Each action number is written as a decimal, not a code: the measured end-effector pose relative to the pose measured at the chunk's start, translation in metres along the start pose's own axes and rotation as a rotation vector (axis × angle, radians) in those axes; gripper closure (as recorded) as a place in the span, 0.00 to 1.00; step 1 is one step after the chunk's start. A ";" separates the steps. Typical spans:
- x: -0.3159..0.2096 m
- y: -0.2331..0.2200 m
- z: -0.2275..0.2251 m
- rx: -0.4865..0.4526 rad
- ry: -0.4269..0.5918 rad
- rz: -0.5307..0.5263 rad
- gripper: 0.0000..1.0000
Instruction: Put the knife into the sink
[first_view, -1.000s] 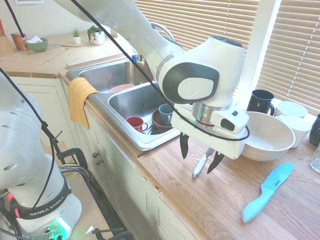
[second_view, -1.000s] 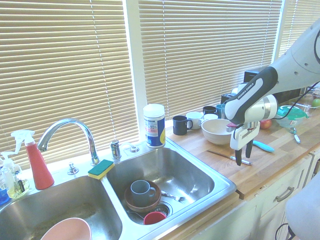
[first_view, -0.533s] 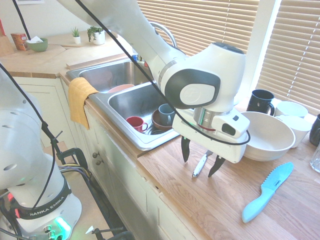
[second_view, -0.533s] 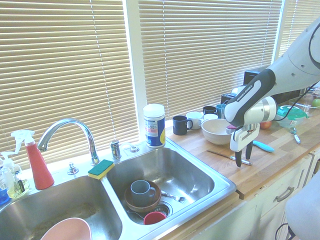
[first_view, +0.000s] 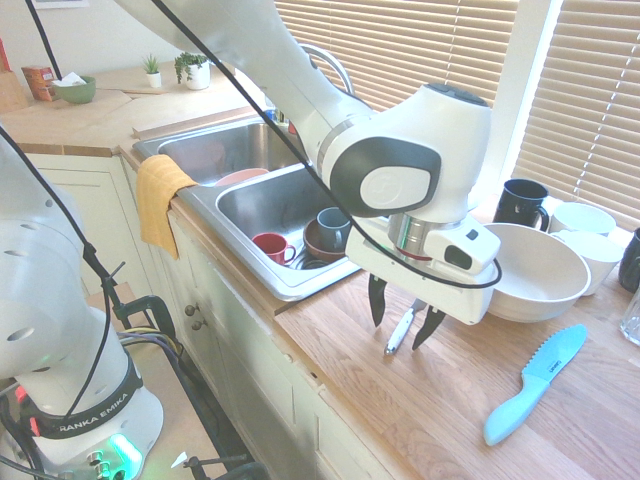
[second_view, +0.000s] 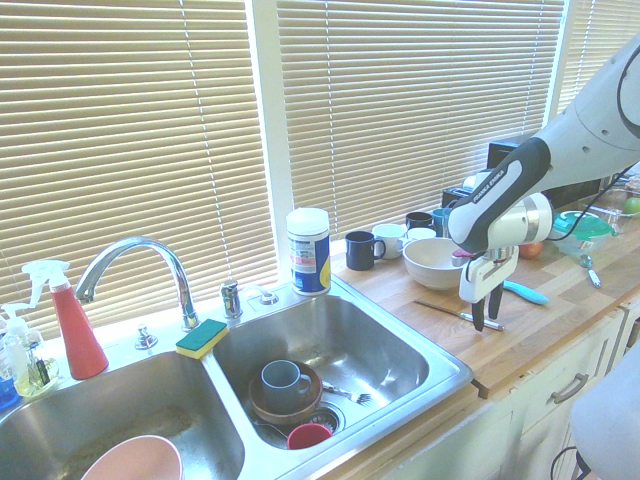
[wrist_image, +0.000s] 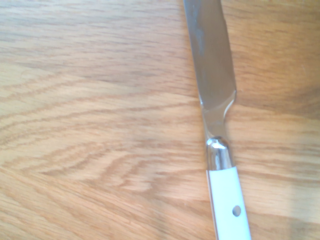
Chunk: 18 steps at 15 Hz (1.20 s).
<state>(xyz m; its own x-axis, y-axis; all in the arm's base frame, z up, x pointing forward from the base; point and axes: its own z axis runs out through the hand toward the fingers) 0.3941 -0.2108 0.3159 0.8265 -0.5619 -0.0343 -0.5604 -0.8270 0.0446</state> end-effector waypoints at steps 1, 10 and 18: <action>0.000 0.000 0.000 0.000 0.000 -0.001 1.00; 0.000 -0.001 0.002 -0.002 -0.004 -0.002 1.00; 0.000 -0.004 0.001 -0.004 0.001 0.011 1.00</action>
<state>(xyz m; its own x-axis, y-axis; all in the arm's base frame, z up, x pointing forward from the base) 0.3961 -0.2078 0.3149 0.8204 -0.5708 -0.0332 -0.5691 -0.8208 0.0493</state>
